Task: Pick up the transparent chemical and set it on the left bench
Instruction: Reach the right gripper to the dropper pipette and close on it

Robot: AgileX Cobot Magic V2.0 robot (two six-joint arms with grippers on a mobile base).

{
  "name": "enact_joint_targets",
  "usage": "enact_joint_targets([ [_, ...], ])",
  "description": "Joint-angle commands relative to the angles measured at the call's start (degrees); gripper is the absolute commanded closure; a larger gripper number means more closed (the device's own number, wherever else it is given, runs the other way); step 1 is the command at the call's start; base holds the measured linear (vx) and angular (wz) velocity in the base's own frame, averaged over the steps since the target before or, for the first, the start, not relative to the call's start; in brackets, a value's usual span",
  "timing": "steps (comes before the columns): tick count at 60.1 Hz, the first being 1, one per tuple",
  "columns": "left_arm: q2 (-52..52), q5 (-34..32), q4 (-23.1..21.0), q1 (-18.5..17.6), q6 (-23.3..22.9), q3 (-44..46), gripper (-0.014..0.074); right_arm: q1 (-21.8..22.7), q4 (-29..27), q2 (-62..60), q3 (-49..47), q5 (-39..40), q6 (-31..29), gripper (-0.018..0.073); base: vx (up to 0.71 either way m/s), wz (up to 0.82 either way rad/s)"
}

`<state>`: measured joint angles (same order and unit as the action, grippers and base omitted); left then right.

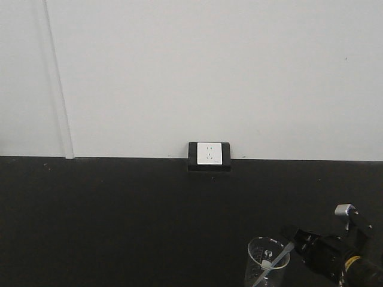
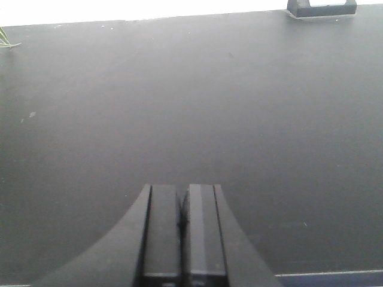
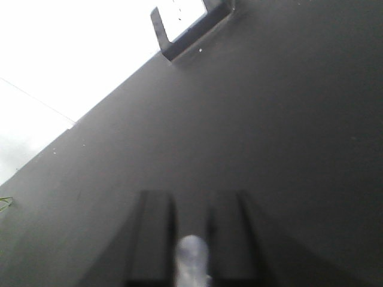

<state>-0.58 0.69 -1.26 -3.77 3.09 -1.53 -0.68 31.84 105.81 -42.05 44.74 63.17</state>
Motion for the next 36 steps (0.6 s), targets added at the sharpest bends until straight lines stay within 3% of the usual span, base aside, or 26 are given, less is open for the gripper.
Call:
enact_joint_targets([
  [1, -1.1, -4.5, 0.0, -0.1, -0.4, -0.9, 0.06, 0.1, -0.4, -2.4, -1.4, 4.3, -0.2, 0.0519, 0.0, 0.0],
  [6, -1.1, -4.5, 0.0, -0.1, -0.4, -0.9, 0.06, 0.1, -0.4, -2.4, -1.4, 5.0, -0.9, 0.0573, 0.0, 0.0],
  [23, -1.1, -4.5, 0.0, -0.1, -0.4, -0.9, 0.06, 0.1, -0.4, -4.0, -1.4, 12.2, -4.5, 0.0562, 0.0, 0.0],
  [36, -1.1, -4.5, 0.0, -0.1, -0.4, -0.9, 0.06, 0.1, 1.4, -14.6, -1.4, 5.9, -12.9, 0.0562, 0.0, 0.0],
])
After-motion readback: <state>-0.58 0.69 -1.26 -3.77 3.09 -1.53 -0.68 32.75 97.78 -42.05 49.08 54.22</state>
